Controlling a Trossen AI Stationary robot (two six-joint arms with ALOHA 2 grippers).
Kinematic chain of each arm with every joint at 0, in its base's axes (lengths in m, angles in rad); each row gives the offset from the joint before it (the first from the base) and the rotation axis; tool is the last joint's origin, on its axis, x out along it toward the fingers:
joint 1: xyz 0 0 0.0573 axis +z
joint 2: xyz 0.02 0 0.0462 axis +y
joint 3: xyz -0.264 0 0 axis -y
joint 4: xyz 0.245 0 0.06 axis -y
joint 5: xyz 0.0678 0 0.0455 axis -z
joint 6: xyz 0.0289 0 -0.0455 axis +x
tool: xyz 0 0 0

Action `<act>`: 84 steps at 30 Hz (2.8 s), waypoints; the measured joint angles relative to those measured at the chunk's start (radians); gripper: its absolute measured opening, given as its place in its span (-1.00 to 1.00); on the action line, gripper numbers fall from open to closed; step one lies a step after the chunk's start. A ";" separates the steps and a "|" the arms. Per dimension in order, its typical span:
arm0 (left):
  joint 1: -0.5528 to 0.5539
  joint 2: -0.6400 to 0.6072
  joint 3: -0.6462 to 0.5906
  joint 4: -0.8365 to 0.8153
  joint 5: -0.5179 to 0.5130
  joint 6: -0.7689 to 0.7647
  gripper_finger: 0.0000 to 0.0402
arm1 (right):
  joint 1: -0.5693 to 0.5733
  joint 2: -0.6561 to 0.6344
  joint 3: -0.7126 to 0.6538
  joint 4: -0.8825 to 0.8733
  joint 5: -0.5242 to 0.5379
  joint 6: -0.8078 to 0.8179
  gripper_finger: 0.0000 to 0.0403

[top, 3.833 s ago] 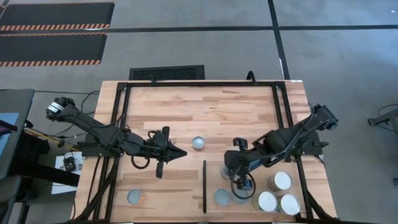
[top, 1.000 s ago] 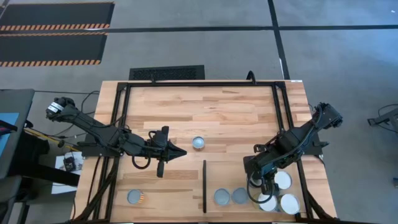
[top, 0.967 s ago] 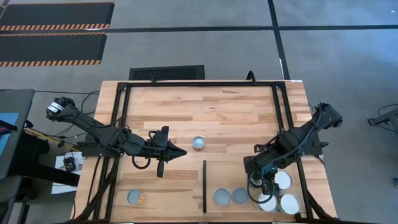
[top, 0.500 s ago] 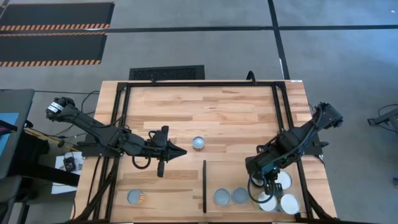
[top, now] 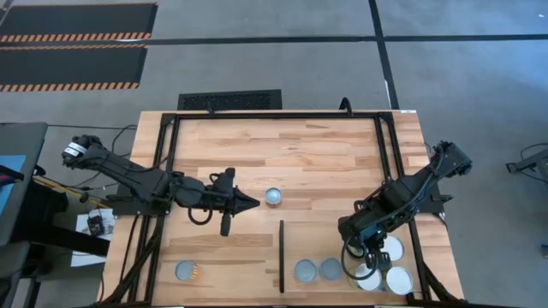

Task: Pick and place cans onto a shelf
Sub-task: Put the canned peas on the shelf, then put the canned pineapple rings on the shelf

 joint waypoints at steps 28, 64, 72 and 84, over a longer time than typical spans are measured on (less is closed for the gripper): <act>0.228 0.044 -0.361 0.151 0.108 0.053 -0.84 | -0.371 -0.074 0.057 0.295 0.143 -0.539 -0.97; 0.130 0.048 -0.365 0.125 -0.083 -0.178 -1.00 | -0.613 0.366 -0.434 1.108 0.114 -1.113 -0.13; 0.126 0.047 -0.365 0.096 -0.055 -0.201 -1.00 | -0.612 0.426 -0.423 1.090 0.115 -1.154 -0.31; 0.126 0.048 -0.365 0.098 -0.073 -0.241 -1.00 | -0.678 0.380 -0.409 0.925 0.121 -1.081 -0.92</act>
